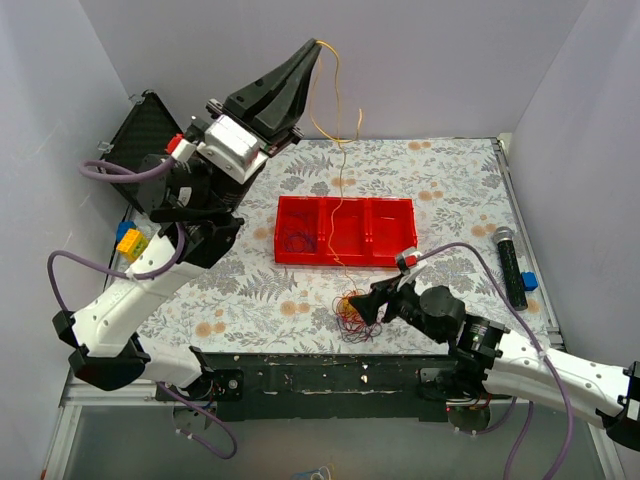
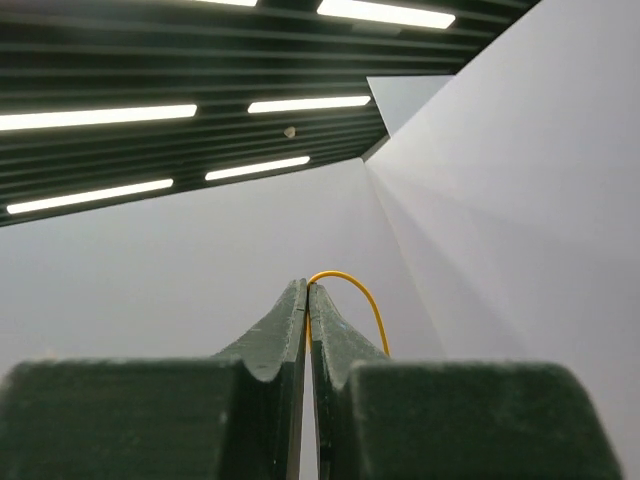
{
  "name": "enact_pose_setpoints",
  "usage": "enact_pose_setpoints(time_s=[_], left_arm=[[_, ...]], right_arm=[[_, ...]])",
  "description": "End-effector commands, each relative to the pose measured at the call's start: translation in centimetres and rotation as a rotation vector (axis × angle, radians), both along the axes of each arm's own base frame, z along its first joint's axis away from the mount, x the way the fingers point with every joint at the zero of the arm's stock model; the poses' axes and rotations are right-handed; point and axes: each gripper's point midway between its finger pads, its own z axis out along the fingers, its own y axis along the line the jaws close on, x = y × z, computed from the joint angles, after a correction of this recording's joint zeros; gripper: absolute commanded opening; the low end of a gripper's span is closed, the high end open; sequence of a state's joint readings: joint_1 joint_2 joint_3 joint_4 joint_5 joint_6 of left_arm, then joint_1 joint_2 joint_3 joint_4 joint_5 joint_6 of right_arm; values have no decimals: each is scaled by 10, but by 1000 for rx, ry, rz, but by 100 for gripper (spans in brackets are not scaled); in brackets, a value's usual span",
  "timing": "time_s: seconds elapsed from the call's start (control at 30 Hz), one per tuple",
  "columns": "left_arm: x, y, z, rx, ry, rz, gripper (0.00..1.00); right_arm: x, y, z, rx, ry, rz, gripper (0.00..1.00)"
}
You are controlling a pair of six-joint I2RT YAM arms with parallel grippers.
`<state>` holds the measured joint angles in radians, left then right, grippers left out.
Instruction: Untangle the cables
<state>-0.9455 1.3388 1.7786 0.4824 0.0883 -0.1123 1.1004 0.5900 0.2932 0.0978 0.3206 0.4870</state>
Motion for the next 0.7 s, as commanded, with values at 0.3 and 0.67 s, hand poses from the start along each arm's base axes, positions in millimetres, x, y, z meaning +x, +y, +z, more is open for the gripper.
enact_pose_setpoints(time_s=[0.3, 0.67], left_arm=[[-14, 13, 18, -18, 1, -32, 0], [-37, 48, 57, -97, -114, 30, 0]], right_arm=[[49, 21, 44, -117, -234, -107, 77], [48, 44, -13, -168, -123, -62, 29]])
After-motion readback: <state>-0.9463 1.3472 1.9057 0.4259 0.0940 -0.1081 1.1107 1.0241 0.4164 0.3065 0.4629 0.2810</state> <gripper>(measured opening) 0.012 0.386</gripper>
